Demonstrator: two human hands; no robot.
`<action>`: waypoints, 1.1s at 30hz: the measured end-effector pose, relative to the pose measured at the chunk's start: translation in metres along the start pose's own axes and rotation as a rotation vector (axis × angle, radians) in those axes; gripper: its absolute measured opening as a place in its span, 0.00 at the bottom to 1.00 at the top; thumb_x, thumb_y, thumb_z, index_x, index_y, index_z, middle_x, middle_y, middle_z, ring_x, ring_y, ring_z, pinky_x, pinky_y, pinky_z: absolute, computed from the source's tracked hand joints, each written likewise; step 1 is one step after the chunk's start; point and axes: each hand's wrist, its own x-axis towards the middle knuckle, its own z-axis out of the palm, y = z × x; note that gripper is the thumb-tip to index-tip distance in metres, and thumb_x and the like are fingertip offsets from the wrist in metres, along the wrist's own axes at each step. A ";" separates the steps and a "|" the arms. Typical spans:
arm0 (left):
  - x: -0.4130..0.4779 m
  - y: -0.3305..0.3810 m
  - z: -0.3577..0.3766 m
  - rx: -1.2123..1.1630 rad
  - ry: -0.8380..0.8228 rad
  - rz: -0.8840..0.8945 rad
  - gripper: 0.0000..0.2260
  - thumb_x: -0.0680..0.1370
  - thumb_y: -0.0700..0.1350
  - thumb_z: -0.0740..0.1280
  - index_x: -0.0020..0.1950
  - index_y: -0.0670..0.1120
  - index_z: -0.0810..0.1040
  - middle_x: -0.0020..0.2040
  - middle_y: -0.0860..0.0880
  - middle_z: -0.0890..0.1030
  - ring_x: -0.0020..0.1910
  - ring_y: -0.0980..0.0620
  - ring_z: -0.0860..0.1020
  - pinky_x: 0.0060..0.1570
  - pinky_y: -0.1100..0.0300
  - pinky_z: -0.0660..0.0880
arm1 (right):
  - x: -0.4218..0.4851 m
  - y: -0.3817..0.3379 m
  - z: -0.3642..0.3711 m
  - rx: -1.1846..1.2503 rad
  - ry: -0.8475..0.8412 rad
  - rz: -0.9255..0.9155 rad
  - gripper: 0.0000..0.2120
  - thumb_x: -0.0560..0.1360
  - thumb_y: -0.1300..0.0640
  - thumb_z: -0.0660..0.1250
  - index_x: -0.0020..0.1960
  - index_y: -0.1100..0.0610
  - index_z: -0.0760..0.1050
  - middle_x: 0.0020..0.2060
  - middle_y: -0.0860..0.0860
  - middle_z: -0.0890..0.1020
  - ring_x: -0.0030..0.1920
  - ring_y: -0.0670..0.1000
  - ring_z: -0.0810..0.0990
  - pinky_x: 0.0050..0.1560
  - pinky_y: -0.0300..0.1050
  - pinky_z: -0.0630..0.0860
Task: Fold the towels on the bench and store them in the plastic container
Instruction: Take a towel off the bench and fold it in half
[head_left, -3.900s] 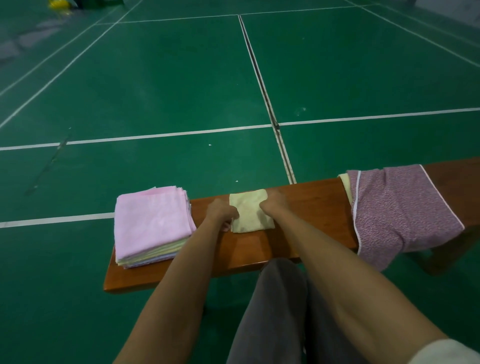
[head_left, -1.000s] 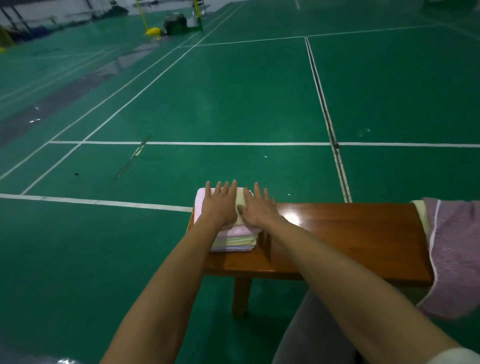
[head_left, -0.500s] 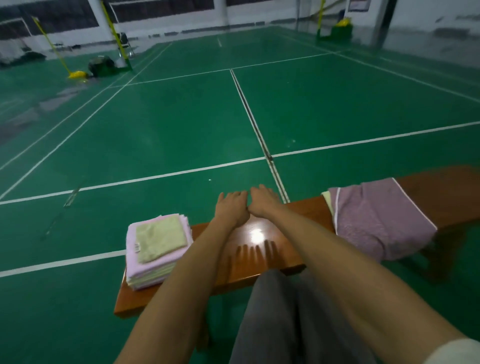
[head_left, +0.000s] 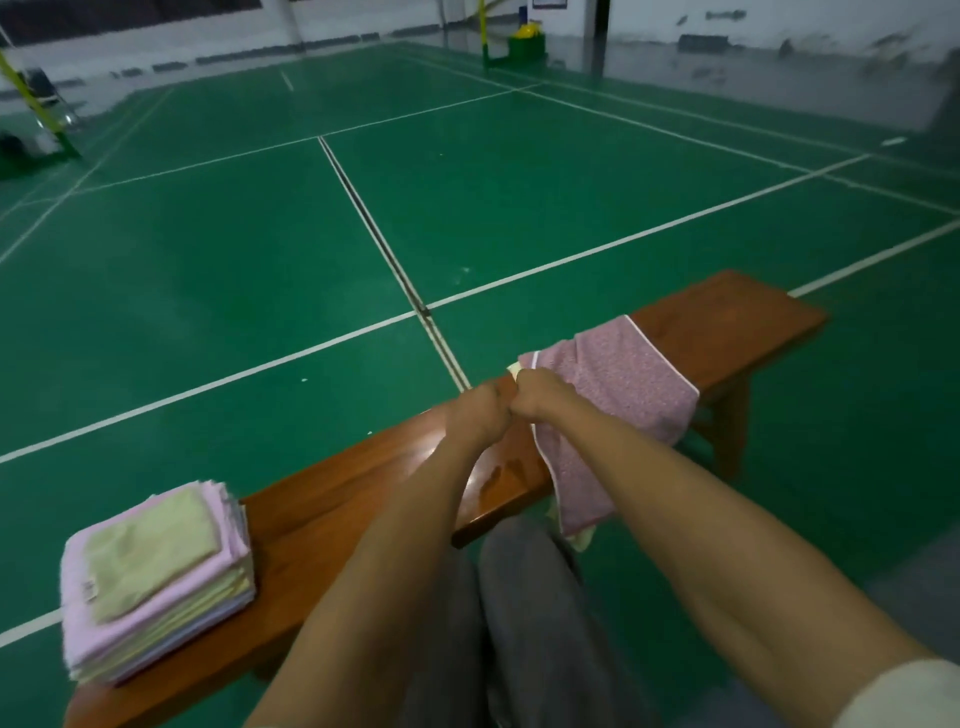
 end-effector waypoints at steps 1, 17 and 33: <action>0.004 0.008 0.005 -0.013 0.007 -0.002 0.14 0.82 0.45 0.60 0.63 0.42 0.78 0.61 0.40 0.82 0.58 0.38 0.80 0.54 0.51 0.76 | 0.002 0.011 -0.001 -0.003 0.009 0.023 0.20 0.78 0.46 0.62 0.65 0.55 0.77 0.62 0.56 0.79 0.61 0.61 0.78 0.65 0.57 0.74; 0.068 0.042 0.074 -0.280 -0.139 -0.296 0.07 0.80 0.43 0.66 0.56 0.43 0.74 0.51 0.44 0.79 0.49 0.45 0.80 0.47 0.53 0.81 | 0.064 0.141 -0.025 0.015 0.067 0.269 0.23 0.81 0.51 0.63 0.73 0.58 0.67 0.70 0.60 0.72 0.69 0.63 0.72 0.69 0.59 0.68; 0.118 0.040 0.083 -1.003 -0.261 -0.623 0.23 0.78 0.47 0.72 0.69 0.41 0.69 0.59 0.43 0.79 0.52 0.42 0.81 0.52 0.50 0.81 | 0.129 0.200 -0.016 0.075 0.073 0.376 0.41 0.79 0.49 0.67 0.82 0.60 0.48 0.80 0.64 0.54 0.79 0.66 0.53 0.78 0.62 0.55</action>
